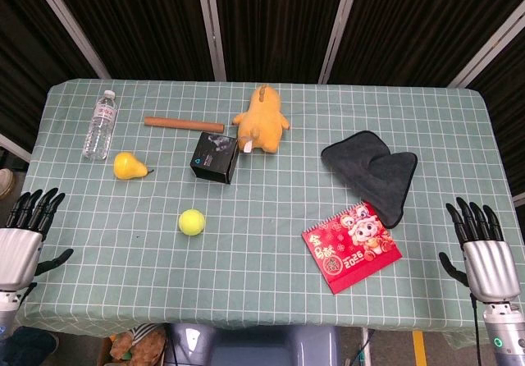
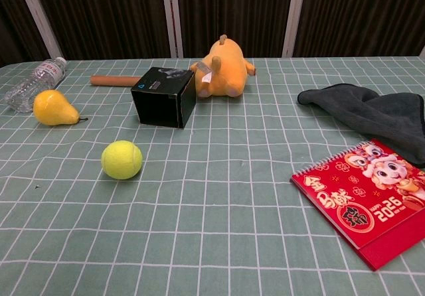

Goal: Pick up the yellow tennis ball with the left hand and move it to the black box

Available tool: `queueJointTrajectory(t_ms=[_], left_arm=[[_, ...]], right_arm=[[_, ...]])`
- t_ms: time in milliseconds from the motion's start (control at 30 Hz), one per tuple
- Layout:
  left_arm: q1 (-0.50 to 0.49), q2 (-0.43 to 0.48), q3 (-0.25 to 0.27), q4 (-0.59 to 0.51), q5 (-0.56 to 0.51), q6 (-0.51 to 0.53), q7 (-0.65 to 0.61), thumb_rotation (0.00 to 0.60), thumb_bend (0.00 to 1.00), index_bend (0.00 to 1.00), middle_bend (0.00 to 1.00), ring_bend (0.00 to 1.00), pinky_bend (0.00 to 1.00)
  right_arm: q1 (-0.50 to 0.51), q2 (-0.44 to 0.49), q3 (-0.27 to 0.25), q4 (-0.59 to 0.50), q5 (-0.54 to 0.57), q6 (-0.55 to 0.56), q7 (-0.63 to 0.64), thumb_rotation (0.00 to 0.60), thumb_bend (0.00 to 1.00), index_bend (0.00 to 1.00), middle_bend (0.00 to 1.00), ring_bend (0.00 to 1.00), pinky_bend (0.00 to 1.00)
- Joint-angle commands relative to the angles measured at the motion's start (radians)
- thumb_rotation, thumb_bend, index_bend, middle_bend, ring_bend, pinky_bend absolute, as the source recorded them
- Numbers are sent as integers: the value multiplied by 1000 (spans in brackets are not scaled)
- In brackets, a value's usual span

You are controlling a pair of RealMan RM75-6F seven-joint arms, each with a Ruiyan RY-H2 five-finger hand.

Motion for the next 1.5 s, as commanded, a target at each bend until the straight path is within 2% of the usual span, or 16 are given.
queueJointTrajectory(t_ms=[33,400,900,1000,1033,1100,1167,1267,1367,1500], left_arm=[[0,4,7,-8,-10,-27,9,600,7,0,48,0,60],[-27,5,51,-38,27,-100,36,600,7,0,56,0,60],[-32,-5,76,-55,56,-115,64,600,8,0,79,0,60],[-36,-22,78,-56,64,-119,71,600,12,19,174,34,108],[-38,-26,82,-56,69,-124,73,600,34,67,265,90,189],[-52,-45,101,-55,96,-152,84,600,138,234,462,221,399],[-67,-84,94,-33,121,-153,107,600,247,395,614,322,536],[-76,-156,66,19,137,-127,143,600,293,467,677,370,575],[-90,-220,61,61,143,-137,141,600,304,475,668,370,575],[-112,-247,65,69,148,-175,166,600,330,488,670,370,575]], right_arm=[[4,0,-1,-13,16,-27,-6,600,333,0,0,0,0],[-2,14,-9,-25,5,-20,7,600,334,0,0,0,0],[-7,29,-9,-34,1,-11,23,600,333,0,0,0,0],[-8,32,-9,-36,4,-12,27,600,334,0,0,0,0],[-9,32,-9,-36,4,-12,28,600,333,0,0,0,0],[-9,34,-11,-37,3,-13,33,600,333,0,0,0,0],[-10,38,-13,-40,0,-12,37,600,334,0,0,0,0],[-15,47,-14,-45,-2,-4,48,600,333,0,0,0,0],[-19,58,-14,-49,-5,6,69,600,333,0,0,0,0],[-19,67,-14,-53,-7,5,84,600,334,0,0,0,0]])
